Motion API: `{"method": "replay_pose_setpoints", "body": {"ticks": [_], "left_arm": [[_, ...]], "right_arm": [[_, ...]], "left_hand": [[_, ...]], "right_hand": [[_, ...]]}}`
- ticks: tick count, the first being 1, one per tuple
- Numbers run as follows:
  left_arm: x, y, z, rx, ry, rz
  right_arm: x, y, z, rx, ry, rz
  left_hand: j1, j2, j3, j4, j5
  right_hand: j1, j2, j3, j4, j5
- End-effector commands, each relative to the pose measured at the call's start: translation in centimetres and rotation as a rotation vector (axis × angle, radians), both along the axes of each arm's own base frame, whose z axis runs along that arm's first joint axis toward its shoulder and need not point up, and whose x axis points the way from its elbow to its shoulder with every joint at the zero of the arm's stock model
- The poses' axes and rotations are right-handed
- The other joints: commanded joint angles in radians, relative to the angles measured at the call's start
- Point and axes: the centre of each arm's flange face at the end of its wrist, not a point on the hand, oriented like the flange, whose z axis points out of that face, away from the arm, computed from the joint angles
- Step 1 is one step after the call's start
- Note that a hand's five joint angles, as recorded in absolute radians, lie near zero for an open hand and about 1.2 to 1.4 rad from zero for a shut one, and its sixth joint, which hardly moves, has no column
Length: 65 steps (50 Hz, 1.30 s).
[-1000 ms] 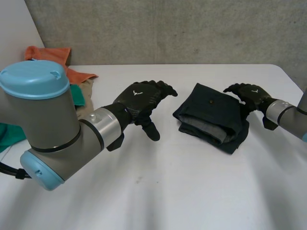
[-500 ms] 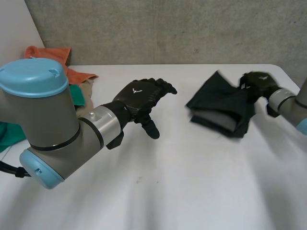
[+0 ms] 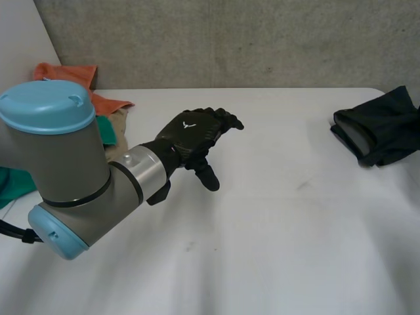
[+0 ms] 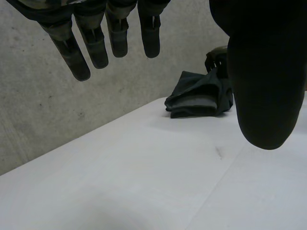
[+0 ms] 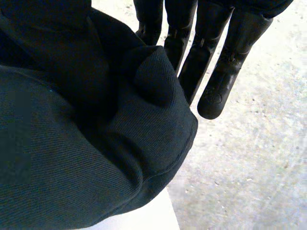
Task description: Fold the laundry.
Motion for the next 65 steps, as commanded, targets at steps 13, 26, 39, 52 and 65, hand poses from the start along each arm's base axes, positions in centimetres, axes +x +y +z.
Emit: {"method": "replay_pose_setpoints", "body": {"ticks": [13,26,39,52,65], "left_arm": [[-0.6,0.6,0.1,-0.004,0.004,-0.021],[-0.7,1.0,0.5,-0.002,0.013,-0.028],[0.3,2.4,1.7,-0.013,0.021,-0.03],[2.4,1.2,5.2,-0.113,0.083,0.036],[12.3,-10.3,7.9,-0.389,0.067,0.46]], "right_arm": [[-1.7,0.1,-0.6,0.036,0.131,-0.057],[-0.9,1.9,-0.6,0.167,0.2,-0.067],[-2.8,8.5,4.0,0.328,0.75,-0.012],[5.5,10.7,17.8,-0.325,0.799,-0.107],[21.3,26.4,13.4,-0.265,0.251,0.819]], "left_hand": [[-0.056,-0.004,-0.01,-0.004,0.01],[-0.056,-0.004,-0.01,-0.004,0.01],[-0.061,-0.01,-0.016,-0.01,0.004],[-0.064,-0.013,-0.019,-0.013,0.001],[-0.05,0.002,-0.004,0.002,0.016]], "right_hand": [[0.474,0.23,0.246,0.2,0.298],[-0.748,-0.992,-0.976,-1.022,-0.924],[-0.748,-0.992,-0.976,-1.022,-0.924],[-0.748,-0.992,-0.976,-1.022,-0.924],[-0.748,-0.992,-0.976,-1.022,-0.924]]}}
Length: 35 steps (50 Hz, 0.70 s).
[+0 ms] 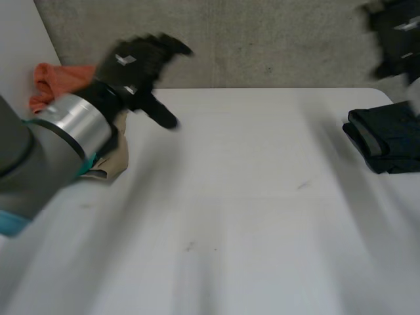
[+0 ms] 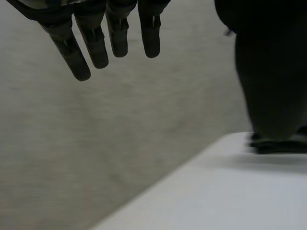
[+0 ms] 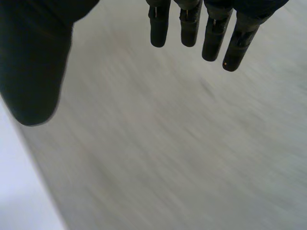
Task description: Fold the laundry.
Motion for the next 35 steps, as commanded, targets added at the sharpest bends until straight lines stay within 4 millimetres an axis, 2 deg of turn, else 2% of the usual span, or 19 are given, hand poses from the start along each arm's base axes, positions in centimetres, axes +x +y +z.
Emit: {"method": "replay_pose_setpoints", "body": {"ticks": [1,2,3,5,8,10,12,18,19,22,23,25,27,30,31,34,35], "left_arm": [[7.6,-8.2,-0.3,-0.108,-0.067,0.303],[8.6,-9.3,-0.9,-0.107,-0.095,0.335],[10.5,-11.2,-2.3,-0.097,-0.156,0.389],[12.0,-12.9,-3.9,-0.081,-0.22,0.432],[14.8,-16.0,-8.0,-0.044,-0.372,0.493],[15.4,-16.9,-9.6,-0.026,-0.419,0.502],[16.0,-18.0,-12.2,0.002,-0.477,0.502],[18.0,-19.9,-16.0,0.061,-0.516,0.522],[18.0,-20.0,-16.6,0.07,-0.518,0.52],[18.0,-20.3,-18.2,0.099,-0.524,0.51],[17.9,-20.3,-18.5,0.103,-0.525,0.507],[17.3,-20.1,-18.5,0.102,-0.515,0.498],[16.9,-20.1,-18.3,0.093,-0.513,0.498],[14.8,-19.4,-16.3,0.047,-0.484,0.469],[13.6,-18.9,-14.4,0.013,-0.449,0.454],[11.7,-17.4,-11.5,-0.02,-0.378,0.424],[10.5,-16.3,-9.8,-0.032,-0.319,0.4]], "right_arm": [[6.2,9.1,-5.3,0.347,-0.063,0.389],[6.5,9.7,-5.9,0.376,-0.052,0.397],[6.7,10.2,-6.5,0.405,-0.041,0.404],[7.2,11.5,-8.0,0.484,0.004,0.417],[7.2,12.0,-10.4,0.574,0.074,0.405],[7.1,12.1,-11.2,0.597,0.107,0.397],[7.0,12.1,-12.0,0.609,0.153,0.38],[6.3,11.6,-12.5,0.595,0.208,0.306],[6.2,11.6,-12.6,0.599,0.21,0.3],[6.0,11.7,-13.1,0.615,0.212,0.288],[6.0,11.7,-13.3,0.62,0.213,0.289],[6.0,11.8,-13.4,0.624,0.214,0.289],[5.9,11.8,-13.5,0.629,0.215,0.286],[5.8,11.8,-13.6,0.631,0.214,0.282],[5.8,11.7,-13.5,0.628,0.214,0.28],[5.9,11.7,-13.5,0.624,0.211,0.28],[5.9,11.6,-13.4,0.622,0.21,0.28]], "left_hand": [[-0.05,0.002,-0.004,0.002,0.016],[-0.053,-0.001,-0.007,-0.001,0.013],[-0.053,-0.001,-0.007,-0.001,0.013],[-0.053,-0.001,-0.007,-0.001,0.013],[-0.047,0.004,-0.001,0.005,0.019],[-0.047,0.004,-0.001,0.005,0.019],[-0.041,0.01,0.005,0.011,0.024],[-0.003,0.048,0.043,0.049,0.062],[0.026,0.078,0.072,0.078,0.092],[0.31,0.362,0.356,0.362,0.376],[0.422,0.473,0.467,0.474,0.487],[1.048,1.1,1.094,1.1,1.114],[1.101,1.152,1.146,1.152,1.166],[1.101,1.152,1.146,1.152,1.166],[1.101,1.152,1.146,1.152,1.166],[1.101,1.152,1.146,1.152,1.166],[1.101,1.152,1.146,1.152,1.166]], "right_hand": [[-0.03,-0.048,-0.039,-0.061,-0.064],[-0.03,-0.048,-0.039,-0.061,-0.064],[-0.03,-0.048,-0.039,-0.061,-0.064],[-0.03,-0.048,-0.039,-0.061,-0.064],[-0.03,-0.048,-0.039,-0.061,-0.064],[-0.03,-0.048,-0.039,-0.061,-0.064],[-0.03,-0.048,-0.039,-0.061,-0.064],[-0.03,-0.048,-0.039,-0.061,-0.064],[-0.03,-0.048,-0.039,-0.061,-0.064],[-0.03,-0.048,-0.039,-0.061,-0.064],[-0.03,-0.048,-0.039,-0.061,-0.064],[-0.03,-0.048,-0.039,-0.061,-0.064],[-0.03,-0.048,-0.039,-0.061,-0.064],[-0.03,-0.048,-0.039,-0.061,-0.064],[-0.03,-0.048,-0.039,-0.061,-0.064],[-0.03,-0.048,-0.039,-0.061,-0.064],[-0.03,-0.048,-0.039,-0.061,-0.064]]}}
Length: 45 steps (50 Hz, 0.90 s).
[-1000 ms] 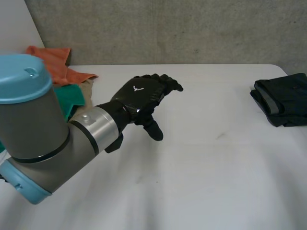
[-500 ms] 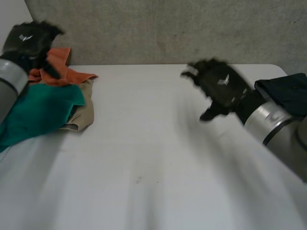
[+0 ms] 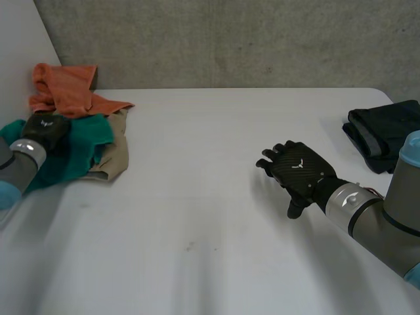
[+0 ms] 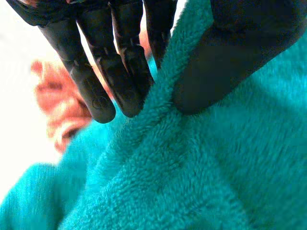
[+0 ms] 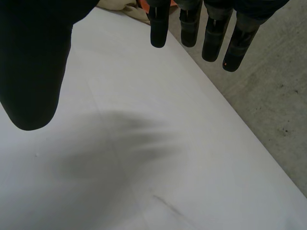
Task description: Fold the laundry.
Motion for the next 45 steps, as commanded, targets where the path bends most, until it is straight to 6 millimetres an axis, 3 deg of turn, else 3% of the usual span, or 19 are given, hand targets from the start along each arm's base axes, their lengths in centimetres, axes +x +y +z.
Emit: {"method": "replay_pose_setpoints", "body": {"ticks": [1,3,4,7,8,11,12,15,16,19,20,21,22,23,29,38,45], "left_arm": [[-5.7,4.0,8.0,-0.12,0.18,-0.114],[-7.2,5.5,9.8,-0.134,0.247,-0.152],[-8.8,7.2,11.2,-0.135,0.316,-0.196],[-11.3,10.1,12.9,-0.122,0.414,-0.273],[-12.9,12.1,14.0,-0.111,0.472,-0.327],[-15.2,15.3,14.7,-0.07,0.549,-0.413],[-16.7,17.2,14.6,-0.03,0.585,-0.464],[-19.3,20.1,13.2,0.058,0.62,-0.544],[-21.5,22.2,11.5,0.131,0.617,-0.606],[-24.2,24.8,8.7,0.222,0.591,-0.671],[-25.4,26.1,7.0,0.275,0.57,-0.697],[-26.1,26.6,6.3,0.291,0.56,-0.711],[-26.4,26.9,5.6,0.312,0.55,-0.717],[-26.8,27.3,4.7,0.338,0.531,-0.721],[-26.2,27.5,5.8,0.336,0.513,-0.709],[-19.7,22.7,9.4,0.208,0.531,-0.437],[-16.5,21.9,6.9,0.263,0.491,-0.275]], "right_arm": [[0.0,-0.2,0.2,-0.007,-0.008,-0.006],[-0.2,-0.5,0.6,-0.019,-0.014,-0.02],[-0.4,-0.8,0.7,-0.023,-0.014,-0.033],[-1.5,-2.1,1.2,-0.043,-0.008,-0.111],[-1.8,-2.4,1.4,-0.052,-0.006,-0.13],[-2.4,-3.4,2.1,-0.078,-0.007,-0.2],[-2.4,-3.5,2.2,-0.082,-0.009,-0.213],[-3.1,-4.4,2.9,-0.095,-0.024,-0.268],[-3.3,-4.7,3.0,-0.098,-0.03,-0.282],[-3.9,-5.4,3.5,-0.099,-0.055,-0.313],[-3.8,-5.5,3.6,-0.1,-0.062,-0.314],[-3.9,-5.6,3.8,-0.102,-0.068,-0.319],[-3.9,-5.8,3.9,-0.101,-0.08,-0.323],[-3.9,-5.9,4.1,-0.102,-0.087,-0.326],[-4.6,-6.6,4.6,-0.099,-0.108,-0.341],[-3.7,-4.9,4.5,0.038,-0.083,-0.217],[-3.2,-2.9,4.4,0.213,-0.038,-0.14]], "left_hand": [[0.352,0.211,0.222,0.209,0.23],[0.352,0.211,0.222,0.209,0.23],[0.352,0.211,0.222,0.209,0.23],[0.352,0.211,0.222,0.209,0.23],[0.352,0.211,0.222,0.209,0.23],[0.352,0.211,0.222,0.209,0.23],[0.352,0.211,0.222,0.209,0.23],[0.352,0.211,0.222,0.209,0.23],[0.352,0.211,0.222,0.209,0.23],[0.352,0.211,0.222,0.209,0.23],[-0.18,-0.32,-0.309,-0.323,-0.301],[-0.554,-0.695,-0.684,-0.697,-0.675],[-0.779,-0.919,-0.909,-0.922,-0.9],[-0.865,-1.006,-0.995,-1.008,-0.987],[-0.863,-1.004,-0.993,-1.006,-0.985],[-0.837,-0.977,-0.967,-0.98,-0.958],[-0.81,-0.951,-0.94,-0.953,-0.932]], "right_hand": [[-0.03,-0.048,-0.039,-0.061,-0.064],[-0.03,-0.048,-0.039,-0.061,-0.064],[-0.03,-0.048,-0.039,-0.061,-0.064],[-0.03,-0.048,-0.039,-0.061,-0.064],[-0.03,-0.048,-0.039,-0.061,-0.064],[-0.03,-0.048,-0.039,-0.061,-0.064],[-0.03,-0.048,-0.039,-0.061,-0.064],[-0.03,-0.048,-0.039,-0.061,-0.064],[-0.03,-0.048,-0.039,-0.061,-0.064],[-0.03,-0.048,-0.039,-0.061,-0.064],[-0.03,-0.048,-0.039,-0.061,-0.064],[-0.03,-0.048,-0.039,-0.061,-0.064],[-0.03,-0.048,-0.039,-0.061,-0.064],[-0.03,-0.048,-0.039,-0.061,-0.064],[-0.03,-0.048,-0.039,-0.061,-0.064],[-0.03,-0.048,-0.039,-0.061,-0.064],[-0.03,-0.048,-0.039,-0.061,-0.064]]}}
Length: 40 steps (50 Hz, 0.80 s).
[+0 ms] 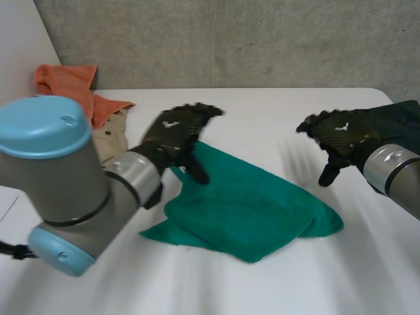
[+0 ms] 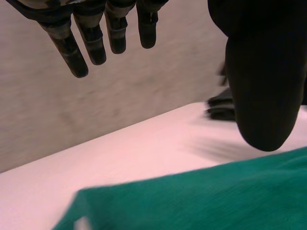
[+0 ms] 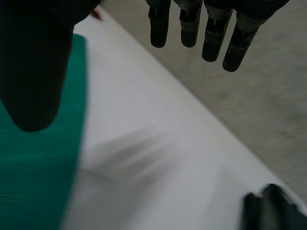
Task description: Fold the laundry.
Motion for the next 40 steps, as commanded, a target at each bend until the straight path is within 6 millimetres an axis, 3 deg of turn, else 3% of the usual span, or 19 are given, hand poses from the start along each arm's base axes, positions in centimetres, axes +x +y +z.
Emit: {"method": "replay_pose_setpoints", "body": {"ticks": [1,10,15,16,22,23,30,40], "left_arm": [[3.6,-0.7,-2.7,0.091,-0.092,0.151],[5.6,0.5,-6.3,0.22,-0.229,0.199],[5.7,0.6,-7.5,0.256,-0.245,0.195],[5.5,0.7,-7.9,0.262,-0.251,0.187],[4.7,0.7,-9.0,0.285,-0.263,0.17],[4.6,0.7,-9.0,0.284,-0.261,0.167],[3.3,0.5,-9.4,0.276,-0.258,0.141],[0.9,1.4,-10.6,0.298,-0.249,0.083]], "right_arm": [[0.7,2.2,-0.2,0.181,0.034,0.092],[2.4,4.3,-3.9,0.189,0.293,0.244],[2.1,4.6,-5.5,0.222,0.375,0.191],[2.0,4.6,-5.5,0.224,0.38,0.185],[1.5,5.3,-6.3,0.258,0.39,0.176],[1.5,5.4,-6.4,0.263,0.391,0.175],[0.8,7.2,-4.9,0.249,0.387,0.168],[-0.4,11.3,-4.0,0.356,0.4,0.188]], "left_hand": [[0.049,0.035,0.029,0.037,0.023],[0.052,0.038,0.032,0.04,0.026],[0.055,0.041,0.035,0.043,0.029],[0.064,0.049,0.044,0.052,0.038],[0.131,0.117,0.111,0.119,0.105],[0.157,0.143,0.138,0.145,0.132],[0.41,0.396,0.39,0.398,0.384],[0.436,0.422,0.417,0.424,0.411]], "right_hand": [[-0.03,-0.048,-0.039,-0.061,-0.064],[-0.03,-0.048,-0.039,-0.061,-0.064],[0.021,0.003,0.012,-0.01,-0.013],[0.085,0.067,0.076,0.054,0.051],[1.126,1.108,1.117,1.095,1.092],[1.191,1.173,1.182,1.16,1.157],[1.192,1.174,1.183,1.161,1.158],[1.192,1.174,1.183,1.161,1.158]]}}
